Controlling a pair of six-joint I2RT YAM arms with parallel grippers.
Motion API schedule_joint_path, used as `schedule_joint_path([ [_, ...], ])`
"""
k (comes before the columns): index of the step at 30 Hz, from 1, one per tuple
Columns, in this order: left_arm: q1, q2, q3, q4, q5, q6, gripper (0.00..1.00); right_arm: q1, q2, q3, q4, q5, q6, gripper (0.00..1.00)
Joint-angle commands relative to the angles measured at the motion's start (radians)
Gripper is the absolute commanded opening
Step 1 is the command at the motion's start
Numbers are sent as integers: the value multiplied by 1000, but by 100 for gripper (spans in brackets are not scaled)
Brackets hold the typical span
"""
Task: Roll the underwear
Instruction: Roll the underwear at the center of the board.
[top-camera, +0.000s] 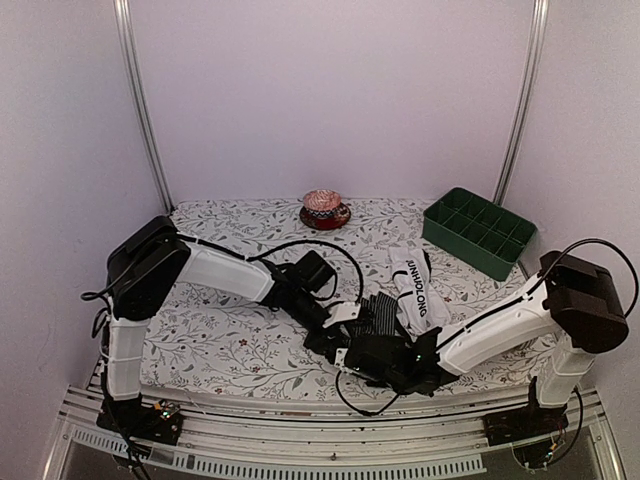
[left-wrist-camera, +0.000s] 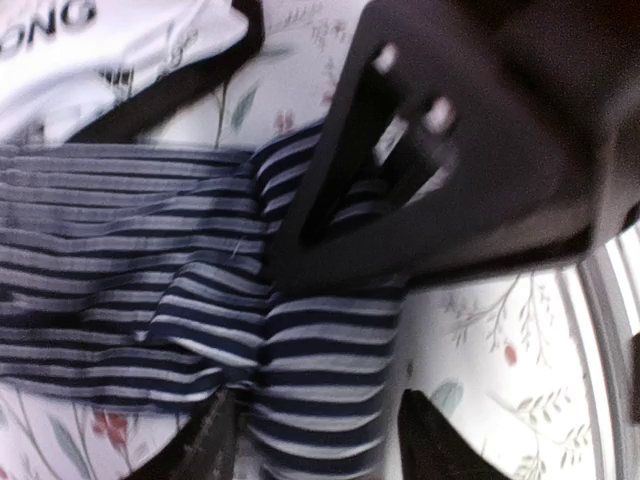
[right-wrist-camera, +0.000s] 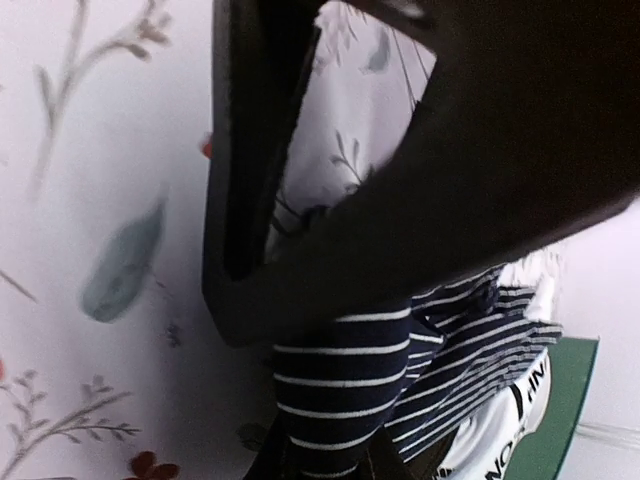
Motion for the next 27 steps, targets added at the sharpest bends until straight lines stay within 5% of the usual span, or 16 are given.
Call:
schedule_joint_path([
  [1, 13, -20, -132, -183, -146, -8, 72, -42, -22, -4, -24, -243, 27, 3],
  [3, 23, -74, -161, -154, -160, -6, 96, -65, -18, 8, -34, -308, 33, 3],
  [4, 28, -99, -173, -138, -164, -6, 98, -75, -13, 13, -39, -329, 36, 3],
  [16, 72, -399, -402, 185, -230, 9, 98, -205, 30, 74, -113, -638, 58, 3],
  [27, -7, -552, -662, 530, -402, 118, 94, -361, 140, 239, -285, -1098, 23, 3],
])
